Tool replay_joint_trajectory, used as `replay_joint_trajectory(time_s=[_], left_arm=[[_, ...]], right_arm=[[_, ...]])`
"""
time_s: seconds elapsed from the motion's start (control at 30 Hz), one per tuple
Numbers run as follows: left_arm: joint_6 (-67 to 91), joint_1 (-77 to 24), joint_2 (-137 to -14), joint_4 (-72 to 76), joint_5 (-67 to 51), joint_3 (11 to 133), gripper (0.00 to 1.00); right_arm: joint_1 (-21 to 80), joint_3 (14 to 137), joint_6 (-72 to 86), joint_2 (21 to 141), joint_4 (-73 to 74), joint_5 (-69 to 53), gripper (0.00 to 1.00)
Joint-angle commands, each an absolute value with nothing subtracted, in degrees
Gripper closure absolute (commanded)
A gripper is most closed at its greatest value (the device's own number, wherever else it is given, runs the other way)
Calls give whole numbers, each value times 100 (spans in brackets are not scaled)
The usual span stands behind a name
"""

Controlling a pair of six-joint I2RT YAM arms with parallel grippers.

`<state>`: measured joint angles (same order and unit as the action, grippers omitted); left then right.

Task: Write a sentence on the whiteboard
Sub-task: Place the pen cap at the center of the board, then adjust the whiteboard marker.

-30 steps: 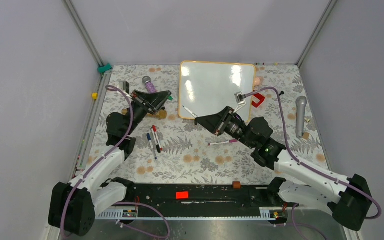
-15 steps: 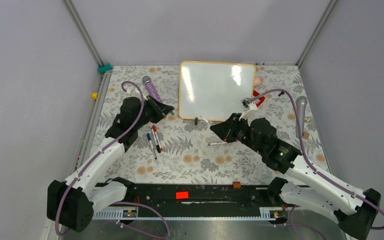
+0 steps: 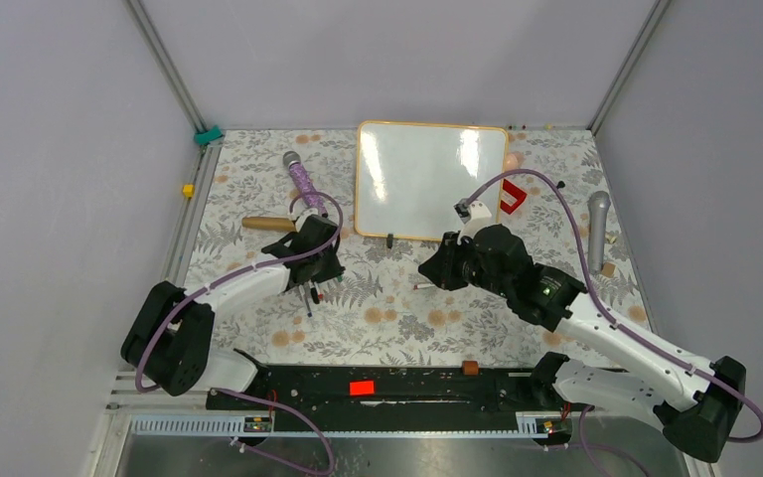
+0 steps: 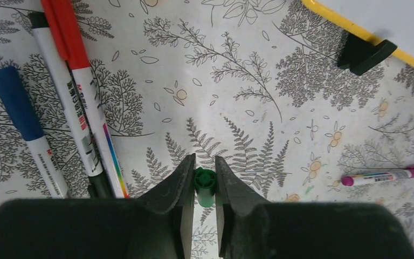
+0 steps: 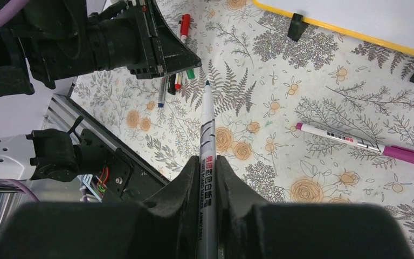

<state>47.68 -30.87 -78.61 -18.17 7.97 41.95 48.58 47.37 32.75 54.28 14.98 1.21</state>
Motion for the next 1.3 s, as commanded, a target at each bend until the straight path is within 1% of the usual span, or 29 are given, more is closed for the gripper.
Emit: replay_joint_trajectory(time_s=[0.0,0.1,0.17,0.23,0.4,0.47,0.57,0.63,0.67,0.73,0.8,0.9,1.0,1.07,1.17,1.27], left_arm=[[4649,-3155,-7871,-1749,1332,4304,81],[4631,-3155,-7845,-1732,1293,4320,65],[4590,-3169,-7785,-1777,1316,4328,61],[4576,-3173,-7727,-1874,1380,4346,53],[4293,-3172,-7286,-1885,1240,4313,44],[3961,-3173,-6936,-1578,754,4203,43],[3490,-3173,-6386,-709,-586,3949,40],[3391,-3245,-5989,-197,-1198,3747,35],[3352,-3296,-5770,-52,-1301,3661,31],[3198,-3478,-5344,196,-1200,3548,11],[2795,-3631,-4838,618,-1345,3365,2],[2017,-3883,-4371,997,-1570,3183,1],[1167,-4166,-4132,879,-1645,3275,2],[352,-4344,-4038,839,-2170,3282,1],[-660,-4636,-3922,738,-2588,3225,8],[-1301,-4935,-3953,557,-2899,3264,20]], right_arm=[[4833,4792,3048,5254,1627,157,100],[4834,4811,3049,5310,1810,295,100],[4826,4882,3087,5380,1949,451,100],[4828,4932,3095,5452,2011,474,100],[4828,5131,3055,5671,2208,373,100],[4826,5222,3050,5774,2366,316,100],[4827,5392,3026,5944,2660,92,100],[4825,5487,2978,6048,2775,-223,100],[4825,5550,2937,6096,2856,-360,100],[4825,5723,2921,6186,3089,-475,100],[4826,5886,2903,6255,3327,-577,100],[4825,6158,2859,6329,3599,-937,100],[4825,6417,2901,6399,3805,-1384,100],[4825,6561,2953,6446,3878,-1680,100],[4823,6703,3012,6490,3902,-1958,100],[4825,6796,3015,6544,3908,-2094,100]])
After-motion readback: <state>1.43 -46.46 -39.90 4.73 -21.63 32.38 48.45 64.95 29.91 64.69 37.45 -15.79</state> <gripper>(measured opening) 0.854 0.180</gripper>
